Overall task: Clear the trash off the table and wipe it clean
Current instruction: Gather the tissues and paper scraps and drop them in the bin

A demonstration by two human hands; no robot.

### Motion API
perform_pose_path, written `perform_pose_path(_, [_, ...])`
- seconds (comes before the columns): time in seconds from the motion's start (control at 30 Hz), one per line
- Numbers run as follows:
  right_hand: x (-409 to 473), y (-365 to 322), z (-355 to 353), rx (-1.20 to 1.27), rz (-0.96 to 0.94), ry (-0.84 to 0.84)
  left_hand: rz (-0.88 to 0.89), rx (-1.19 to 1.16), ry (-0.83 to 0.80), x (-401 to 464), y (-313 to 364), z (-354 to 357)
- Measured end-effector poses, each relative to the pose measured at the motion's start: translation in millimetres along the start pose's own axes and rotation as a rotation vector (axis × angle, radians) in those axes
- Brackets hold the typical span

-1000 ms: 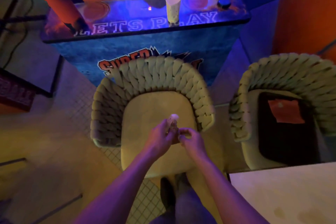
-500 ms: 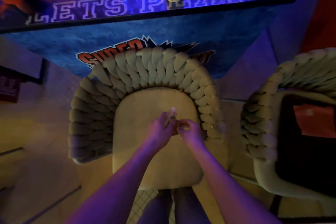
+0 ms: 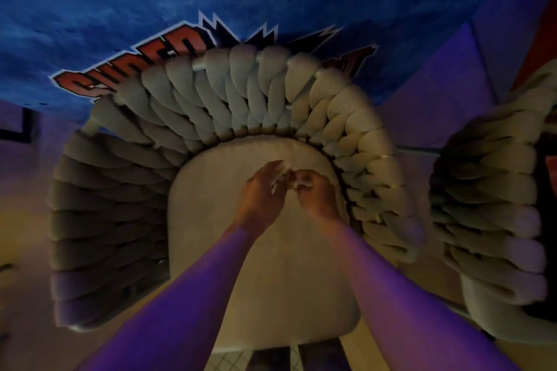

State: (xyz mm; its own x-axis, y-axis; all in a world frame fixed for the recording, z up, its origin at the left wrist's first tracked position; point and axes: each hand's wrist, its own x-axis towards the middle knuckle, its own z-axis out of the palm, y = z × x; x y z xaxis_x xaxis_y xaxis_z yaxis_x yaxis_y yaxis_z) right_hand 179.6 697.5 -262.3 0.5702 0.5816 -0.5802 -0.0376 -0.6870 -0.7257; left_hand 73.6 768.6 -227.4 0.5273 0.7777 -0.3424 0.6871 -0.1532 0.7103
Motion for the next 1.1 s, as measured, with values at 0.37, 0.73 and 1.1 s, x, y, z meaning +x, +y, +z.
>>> perform_pose_path(0.37, [50, 23, 35, 0.174, 0.112, 0.013, 0.078, -0.032, 0.061, 38, -44, 21])
perform_pose_path(0.73, [44, 39, 39, 0.159, 0.138, 0.004, 0.025, -0.013, -0.033, 29, -47, 15])
perform_pose_path(1.1, [-63, 17, 1, 0.092, 0.284, 0.018, -0.205, 0.197, -0.239, -35, -35, -43])
